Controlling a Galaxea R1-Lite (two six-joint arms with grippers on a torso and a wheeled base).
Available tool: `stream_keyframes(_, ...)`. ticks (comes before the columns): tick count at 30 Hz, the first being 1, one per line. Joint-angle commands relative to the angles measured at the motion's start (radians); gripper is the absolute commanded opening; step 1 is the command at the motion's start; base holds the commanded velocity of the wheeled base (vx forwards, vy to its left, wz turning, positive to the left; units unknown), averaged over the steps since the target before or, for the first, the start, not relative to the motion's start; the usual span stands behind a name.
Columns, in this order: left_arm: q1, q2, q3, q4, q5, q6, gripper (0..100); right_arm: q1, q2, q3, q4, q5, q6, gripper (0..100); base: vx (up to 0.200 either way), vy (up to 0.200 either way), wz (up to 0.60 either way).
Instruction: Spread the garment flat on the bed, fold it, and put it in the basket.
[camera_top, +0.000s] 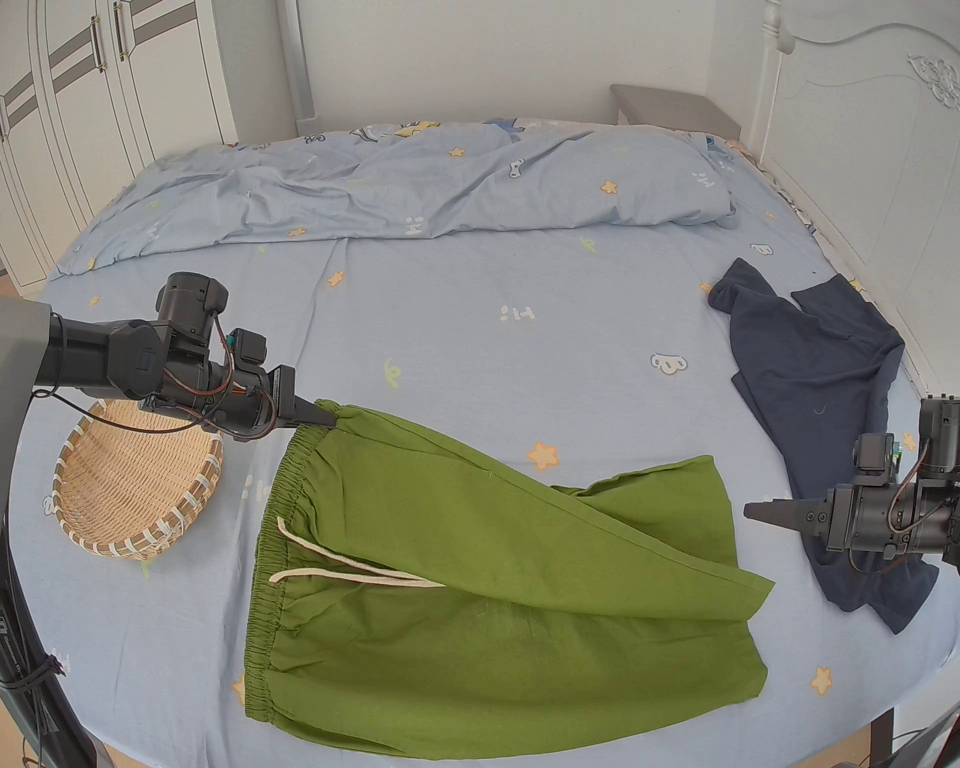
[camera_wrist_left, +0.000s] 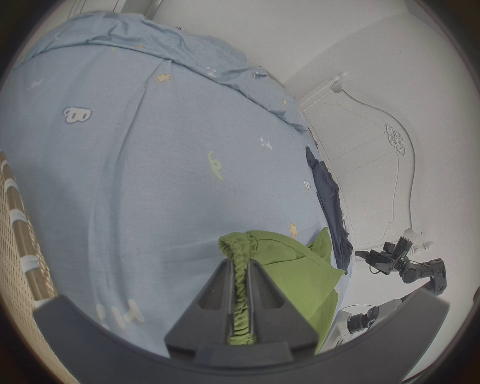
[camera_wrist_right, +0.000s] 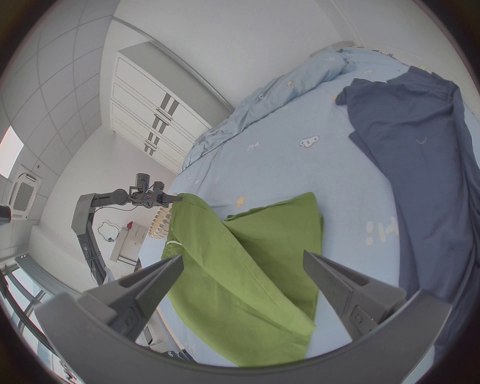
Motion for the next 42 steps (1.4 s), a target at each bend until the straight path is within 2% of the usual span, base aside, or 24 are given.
stream_keyframes(1, 0.009, -0.015, -0.002, -0.001, 0.001, -0.001, 0, -0.041, 0.079, 0.004, -0.005, 0.0, -0.003, 100, 0.0, 0.0, 0.0)
stream_keyframes(10, 0.007, -0.006, -0.011, -0.007, 0.001, -0.001, 0, -0.093, 0.142, 0.097, -0.06, 0.0, -0.021, 100, 0.0, 0.0, 0.0)
stream_keyframes(21, 0.01, 0.018, -0.019, -0.007, 0.001, -0.002, 0, -0.051, 0.228, 0.234, -0.279, 0.002, -0.033, 100, 0.0, 0.0, 0.0)
stream_keyframes(30, 0.014, 0.02, -0.019, -0.007, 0.001, -0.002, 0, 0.002, 0.237, 0.245, -0.298, 0.002, -0.033, 100, 0.0, 0.0, 0.0)
stream_keyframes(42, 0.01, 0.02, -0.013, -0.007, 0.001, -0.002, 0, -0.002, 0.277, 0.245, -0.344, 0.002, -0.029, 100, 0.0, 0.0, 0.0)
